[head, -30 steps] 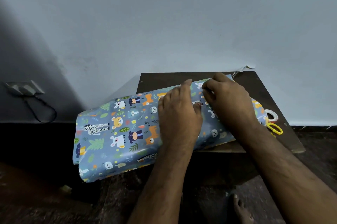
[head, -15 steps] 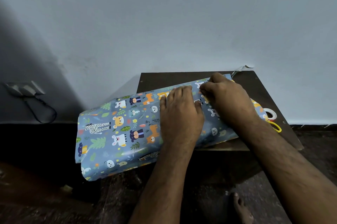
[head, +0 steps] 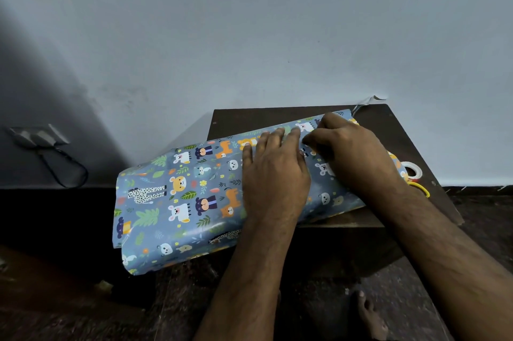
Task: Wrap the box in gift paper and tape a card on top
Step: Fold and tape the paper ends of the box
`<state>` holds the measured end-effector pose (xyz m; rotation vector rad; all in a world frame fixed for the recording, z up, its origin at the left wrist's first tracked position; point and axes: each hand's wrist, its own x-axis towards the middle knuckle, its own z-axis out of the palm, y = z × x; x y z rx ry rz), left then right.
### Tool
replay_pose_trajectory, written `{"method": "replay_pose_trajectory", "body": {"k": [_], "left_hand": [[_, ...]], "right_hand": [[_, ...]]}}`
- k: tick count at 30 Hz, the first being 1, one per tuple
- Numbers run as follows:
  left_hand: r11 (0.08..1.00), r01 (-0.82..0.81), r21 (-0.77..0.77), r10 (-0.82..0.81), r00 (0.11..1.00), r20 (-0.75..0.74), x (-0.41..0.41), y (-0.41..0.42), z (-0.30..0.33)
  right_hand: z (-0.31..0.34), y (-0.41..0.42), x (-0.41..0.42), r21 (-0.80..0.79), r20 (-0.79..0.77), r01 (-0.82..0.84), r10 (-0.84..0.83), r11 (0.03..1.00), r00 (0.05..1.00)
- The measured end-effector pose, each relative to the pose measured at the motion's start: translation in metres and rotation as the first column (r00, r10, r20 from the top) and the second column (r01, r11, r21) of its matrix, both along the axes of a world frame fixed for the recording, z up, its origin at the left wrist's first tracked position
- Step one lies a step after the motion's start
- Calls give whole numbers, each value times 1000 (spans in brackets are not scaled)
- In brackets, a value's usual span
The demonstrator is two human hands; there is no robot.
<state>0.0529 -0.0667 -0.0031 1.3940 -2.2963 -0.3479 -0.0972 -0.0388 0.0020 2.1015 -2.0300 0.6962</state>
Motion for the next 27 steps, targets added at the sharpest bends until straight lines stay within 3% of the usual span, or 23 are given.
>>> {"method": "replay_pose_trajectory", "body": {"k": [8, 12, 20, 23, 27], "left_hand": [[999, -49, 21, 43, 974, 221, -8, 6, -6], [994, -104, 38, 92, 969, 228, -8, 6, -5], [995, -58, 82, 36, 967, 252, 0, -1, -1], [993, -60, 97, 32, 965, 260, 9, -5, -1], [971, -165, 171, 112, 952, 285, 22, -9, 2]], "right_hand": [[-7, -7, -1, -13, 91, 26, -25, 1000, 996], [-5, 3, -2, -84, 100, -8, 16, 996, 995], [-12, 35, 5, -149, 79, 41, -29, 988, 996], [-16, 47, 11, -119, 67, 42, -34, 992, 997], [-29, 65, 24, 4, 173, 129, -127, 992, 977]]}}
